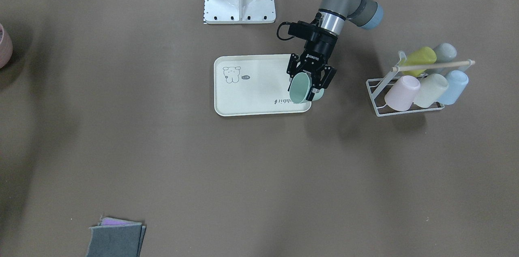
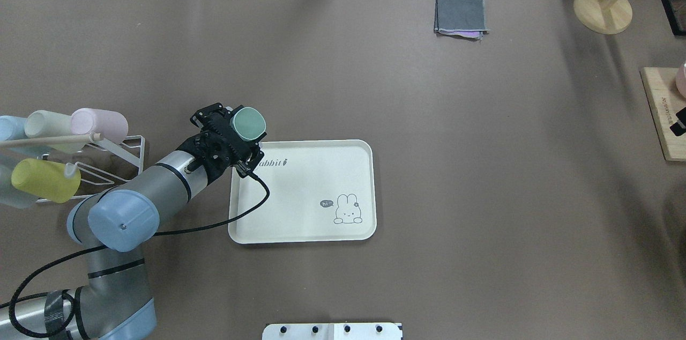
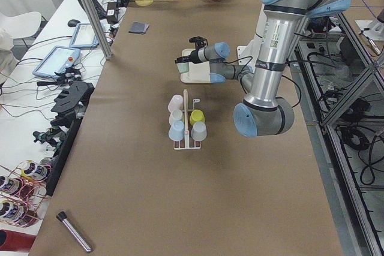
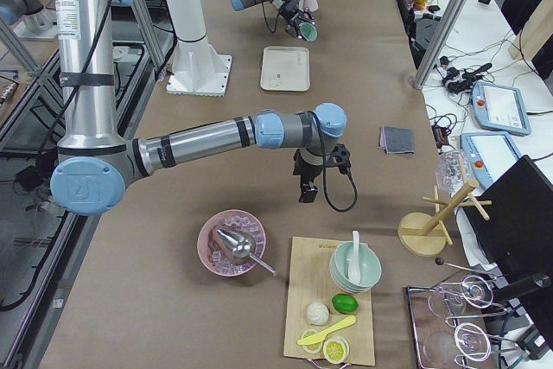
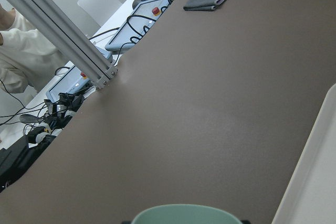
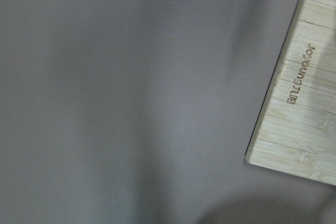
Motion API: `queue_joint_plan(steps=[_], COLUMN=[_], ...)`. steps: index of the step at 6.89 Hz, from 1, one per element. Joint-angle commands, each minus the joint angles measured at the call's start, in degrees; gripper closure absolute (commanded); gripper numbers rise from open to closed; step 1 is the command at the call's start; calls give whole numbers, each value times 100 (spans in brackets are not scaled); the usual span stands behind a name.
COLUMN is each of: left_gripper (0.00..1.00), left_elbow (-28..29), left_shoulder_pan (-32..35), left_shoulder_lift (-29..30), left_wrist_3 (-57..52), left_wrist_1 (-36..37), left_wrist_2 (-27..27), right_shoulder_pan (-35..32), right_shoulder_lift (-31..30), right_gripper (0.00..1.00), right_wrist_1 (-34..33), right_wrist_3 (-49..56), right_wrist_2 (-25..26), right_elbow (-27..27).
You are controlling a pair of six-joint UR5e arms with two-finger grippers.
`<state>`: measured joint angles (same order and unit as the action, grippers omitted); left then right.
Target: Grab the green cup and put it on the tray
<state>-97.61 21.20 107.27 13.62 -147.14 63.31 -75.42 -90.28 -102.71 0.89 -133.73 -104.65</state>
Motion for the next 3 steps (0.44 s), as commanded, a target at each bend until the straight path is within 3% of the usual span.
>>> queue_joint_plan(steps=[1,3], left_gripper=[45,45], left_elbow=[224,251], left_shoulder_pan=[-37,-80], left_shoulder_lift=[240,399], left_wrist_3=[501,982], left_wrist_1=[-542,-868], left_wrist_2=[14,58], right_shoulder_pan=[-192,-280], right_shoulder_lift=[-234,-236], right_gripper=[2,1], right_wrist_1=[-13,-126], right_wrist_3=[61,52], right_wrist_2=[48,267], right_elbow=[14,32])
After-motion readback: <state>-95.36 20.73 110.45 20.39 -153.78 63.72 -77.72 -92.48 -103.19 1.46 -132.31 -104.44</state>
